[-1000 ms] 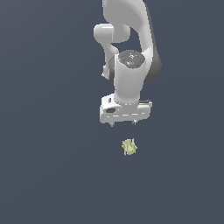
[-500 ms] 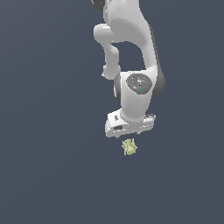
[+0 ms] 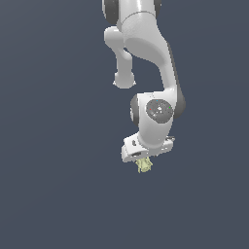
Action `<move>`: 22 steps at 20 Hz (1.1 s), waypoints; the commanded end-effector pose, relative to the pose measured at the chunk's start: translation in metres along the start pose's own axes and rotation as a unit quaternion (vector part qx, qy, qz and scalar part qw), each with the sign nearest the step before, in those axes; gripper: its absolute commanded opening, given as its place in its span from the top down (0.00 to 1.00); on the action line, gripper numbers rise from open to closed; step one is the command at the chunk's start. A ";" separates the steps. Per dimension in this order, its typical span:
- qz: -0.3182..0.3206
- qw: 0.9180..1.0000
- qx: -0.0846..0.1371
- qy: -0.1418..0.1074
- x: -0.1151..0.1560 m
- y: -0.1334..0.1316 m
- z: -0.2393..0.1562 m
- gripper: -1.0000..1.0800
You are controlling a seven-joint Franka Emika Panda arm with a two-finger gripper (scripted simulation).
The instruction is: Pick up the object and move it to a goal position.
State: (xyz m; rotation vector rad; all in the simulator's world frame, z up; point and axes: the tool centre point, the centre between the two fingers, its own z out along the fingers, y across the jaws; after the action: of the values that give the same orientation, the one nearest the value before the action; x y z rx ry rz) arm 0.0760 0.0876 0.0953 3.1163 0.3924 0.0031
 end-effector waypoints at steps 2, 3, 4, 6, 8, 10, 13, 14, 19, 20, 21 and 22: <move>-0.003 1.000 0.000 -0.001 0.003 -0.001 0.004 0.04; -0.003 1.000 0.000 -0.001 0.003 -0.001 0.004 0.04; -0.003 1.000 0.000 -0.001 0.002 -0.001 0.004 0.04; -0.003 1.000 0.000 -0.001 0.002 -0.001 0.005 0.04; -0.003 1.000 0.000 -0.001 0.002 -0.001 0.010 0.04; -0.003 1.000 0.000 -0.001 0.002 -0.001 0.018 0.04; -0.003 1.000 0.000 -0.001 0.001 -0.001 0.036 0.04; -0.003 1.000 0.000 -0.001 0.001 -0.002 0.041 0.04; -0.003 1.000 0.000 -0.001 0.001 -0.001 0.055 0.04; -0.003 1.000 0.000 -0.001 0.002 -0.001 0.055 0.04; -0.003 1.000 0.000 -0.001 0.002 -0.001 0.055 0.04; -0.003 1.000 0.000 -0.001 0.002 -0.001 0.055 0.04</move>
State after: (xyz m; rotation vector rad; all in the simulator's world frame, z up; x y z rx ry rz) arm 0.0772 0.0892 0.0403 3.1157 0.4025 -0.0028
